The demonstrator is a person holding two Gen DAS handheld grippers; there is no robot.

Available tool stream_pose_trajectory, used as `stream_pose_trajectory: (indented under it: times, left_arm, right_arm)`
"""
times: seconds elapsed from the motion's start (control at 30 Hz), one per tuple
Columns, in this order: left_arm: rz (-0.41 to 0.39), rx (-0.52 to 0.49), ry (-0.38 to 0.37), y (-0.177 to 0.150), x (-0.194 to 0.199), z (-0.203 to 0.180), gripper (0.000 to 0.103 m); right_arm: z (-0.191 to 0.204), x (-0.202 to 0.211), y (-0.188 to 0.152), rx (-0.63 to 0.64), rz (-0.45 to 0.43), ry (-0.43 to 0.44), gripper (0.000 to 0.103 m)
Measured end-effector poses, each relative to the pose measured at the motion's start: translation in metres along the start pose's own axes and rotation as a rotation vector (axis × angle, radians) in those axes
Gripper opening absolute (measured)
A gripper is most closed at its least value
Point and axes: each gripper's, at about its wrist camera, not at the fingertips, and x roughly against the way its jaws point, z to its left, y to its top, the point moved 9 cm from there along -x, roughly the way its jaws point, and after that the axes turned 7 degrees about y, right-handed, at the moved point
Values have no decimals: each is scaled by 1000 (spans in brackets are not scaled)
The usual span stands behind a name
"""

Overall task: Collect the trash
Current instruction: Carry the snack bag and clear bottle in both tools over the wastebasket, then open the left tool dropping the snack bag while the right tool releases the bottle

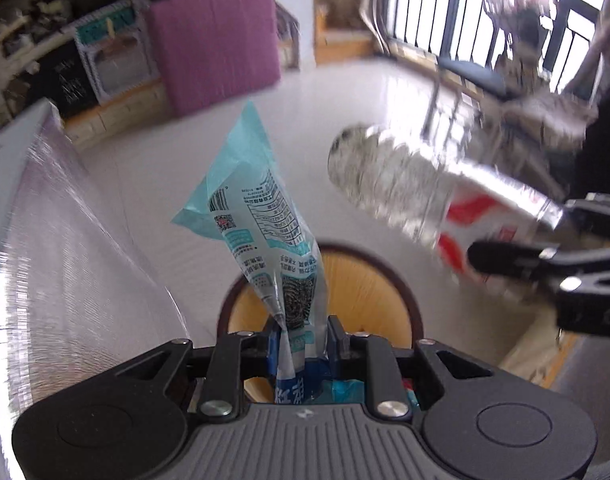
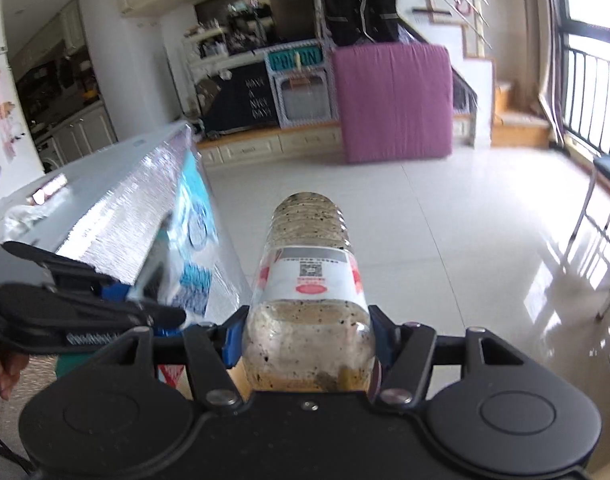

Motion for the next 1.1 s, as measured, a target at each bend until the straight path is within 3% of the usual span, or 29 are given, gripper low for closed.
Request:
stream_pose_trajectory:
  times: [0.23, 0.4, 0.6, 0.63, 0.7, 0.73, 0.93, 1.1]
  left_arm:
    - [278, -226, -74, -26, -89, -18, 25]
    - [388, -309, -163, -36, -134, -30, 26]
    - [387, -349, -104, -41, -179, -18, 36]
    - [379, -356, -97, -41, -184, -16, 41]
    - [393, -372, -84, -44, -190, -16, 59]
    - [394, -388, -84, -46, -191, -18, 62]
    - [395, -432, -80, -54, -192, -22, 64]
    - [366, -380, -47, -45, -185, -13, 64]
  right_arm:
    - [-16, -22, -16, 3, 53, -57, 62]
    - [-20, -42, -28, -33, 116, -22, 62]
    - [-28, -64, -47, -117, 220, 9, 62]
    - [-29, -68, -50, -125, 237, 11, 62]
    - [-31, -74, -56, -134, 271, 4, 62]
    - [-31, -77, -58, -131, 285, -2, 62]
    - [-35, -89, -63, -143, 339, -13, 62]
    - [-36, -107, -68, -173, 395, -8, 62]
